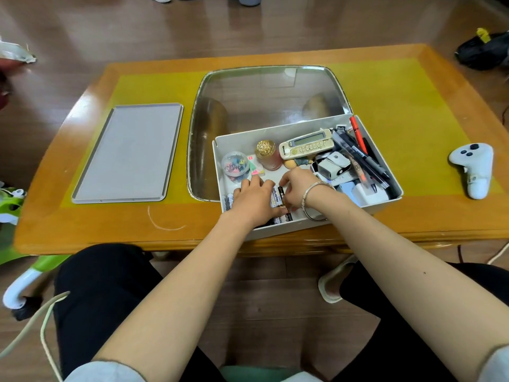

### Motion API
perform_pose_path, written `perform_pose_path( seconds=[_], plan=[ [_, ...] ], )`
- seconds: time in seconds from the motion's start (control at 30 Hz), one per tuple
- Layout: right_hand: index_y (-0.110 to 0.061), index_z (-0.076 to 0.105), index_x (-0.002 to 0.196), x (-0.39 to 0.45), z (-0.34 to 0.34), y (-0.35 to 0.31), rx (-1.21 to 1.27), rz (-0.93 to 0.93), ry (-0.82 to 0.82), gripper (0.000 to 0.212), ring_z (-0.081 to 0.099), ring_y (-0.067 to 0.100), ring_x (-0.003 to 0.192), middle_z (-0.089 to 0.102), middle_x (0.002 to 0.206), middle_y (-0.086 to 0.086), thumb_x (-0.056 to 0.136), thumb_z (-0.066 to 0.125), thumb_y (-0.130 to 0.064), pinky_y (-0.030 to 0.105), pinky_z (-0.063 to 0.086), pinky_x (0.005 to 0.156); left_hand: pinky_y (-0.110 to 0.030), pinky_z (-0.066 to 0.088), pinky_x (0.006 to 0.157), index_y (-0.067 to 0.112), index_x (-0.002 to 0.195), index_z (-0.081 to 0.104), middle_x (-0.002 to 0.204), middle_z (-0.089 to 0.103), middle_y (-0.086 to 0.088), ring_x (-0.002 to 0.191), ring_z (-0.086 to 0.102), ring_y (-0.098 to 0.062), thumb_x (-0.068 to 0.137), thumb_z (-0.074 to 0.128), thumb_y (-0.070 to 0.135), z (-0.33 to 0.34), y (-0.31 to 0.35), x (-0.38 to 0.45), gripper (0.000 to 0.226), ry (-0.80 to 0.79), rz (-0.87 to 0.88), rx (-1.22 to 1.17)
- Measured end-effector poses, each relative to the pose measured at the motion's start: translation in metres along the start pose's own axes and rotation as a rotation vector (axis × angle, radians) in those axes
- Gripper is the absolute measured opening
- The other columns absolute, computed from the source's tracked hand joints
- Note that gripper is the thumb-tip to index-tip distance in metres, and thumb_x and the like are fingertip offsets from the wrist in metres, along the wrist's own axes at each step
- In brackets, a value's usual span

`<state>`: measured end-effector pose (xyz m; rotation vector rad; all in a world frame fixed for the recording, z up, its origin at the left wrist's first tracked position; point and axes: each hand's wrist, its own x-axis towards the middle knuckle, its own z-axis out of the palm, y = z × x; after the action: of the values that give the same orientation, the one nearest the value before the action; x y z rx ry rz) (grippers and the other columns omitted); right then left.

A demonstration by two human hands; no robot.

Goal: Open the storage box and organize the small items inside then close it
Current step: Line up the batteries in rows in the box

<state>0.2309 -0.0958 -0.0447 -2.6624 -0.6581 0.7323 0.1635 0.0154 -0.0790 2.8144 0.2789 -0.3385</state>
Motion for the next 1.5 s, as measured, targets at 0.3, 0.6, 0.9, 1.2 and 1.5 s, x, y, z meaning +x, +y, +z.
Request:
perform_pose_path(
  seconds=[0.3, 0.6, 0.9, 1.2, 1.5],
  plan=[
    [-0.011, 0.061, 0.118, -0.008, -0.008, 0.007, 0.045, -0.027, -0.05, 0.035, 0.061, 0.029, 0.105, 0.065, 0.114, 0.014, 0.087, 0.049, -0.001, 0.036, 0.05, 0.091, -0.046, 0.028, 0.104, 0.033, 0.144, 0.03, 0.138, 0.036, -0.009, 0.127, 0.03, -0.032, 0.083, 0.062, 0.057, 0.001, 0.0, 0.0, 0.072, -0.007, 0.022, -0.031],
    [-0.012, 0.067, 0.106, -0.018, -0.008, 0.015, -0.075, 0.017, -0.068, 0.024, 0.063, 0.025, 0.096, 0.068, 0.104, 0.009, 0.085, 0.058, -0.007, 0.033, 0.052, 0.086, -0.045, 0.026, 0.106, 0.039, 0.144, 0.033, 0.142, 0.035, -0.006, 0.131, 0.028, -0.03, 0.088, 0.058, 0.053, 0.004, -0.001, 0.002, 0.063, -0.017, 0.072, -0.028],
    [-0.009, 0.062, 0.118, -0.024, -0.007, 0.015, -0.037, -0.003, -0.196, 0.032, 0.061, 0.023, 0.102, 0.068, 0.109, 0.008, 0.086, 0.062, -0.011, 0.035, 0.049, 0.094, -0.045, 0.024, 0.107, 0.038, 0.144, 0.033, 0.143, 0.035, -0.006, 0.132, 0.027, -0.029, 0.091, 0.055, 0.048, 0.004, -0.001, 0.001, 0.058, -0.024, 0.095, -0.029],
    [-0.008, 0.061, 0.121, -0.027, -0.005, 0.015, -0.036, -0.008, -0.187, 0.035, 0.06, 0.022, 0.107, 0.067, 0.113, 0.008, 0.088, 0.052, -0.002, 0.032, 0.048, 0.094, -0.043, 0.02, 0.108, 0.03, 0.145, 0.034, 0.143, 0.033, -0.005, 0.132, 0.023, -0.027, 0.095, 0.039, 0.019, 0.002, 0.001, 0.004, 0.052, -0.048, 0.062, -0.048],
    [-0.007, 0.054, 0.129, -0.027, -0.005, 0.014, -0.056, -0.007, -0.156, 0.039, 0.058, 0.025, 0.11, 0.063, 0.12, 0.01, 0.091, 0.045, -0.004, 0.032, 0.047, 0.094, -0.045, 0.03, 0.103, 0.014, 0.143, 0.035, 0.142, 0.037, -0.014, 0.128, 0.031, -0.033, 0.093, 0.041, 0.01, -0.001, -0.001, 0.002, 0.051, 0.007, -0.006, -0.045]
  ],
)
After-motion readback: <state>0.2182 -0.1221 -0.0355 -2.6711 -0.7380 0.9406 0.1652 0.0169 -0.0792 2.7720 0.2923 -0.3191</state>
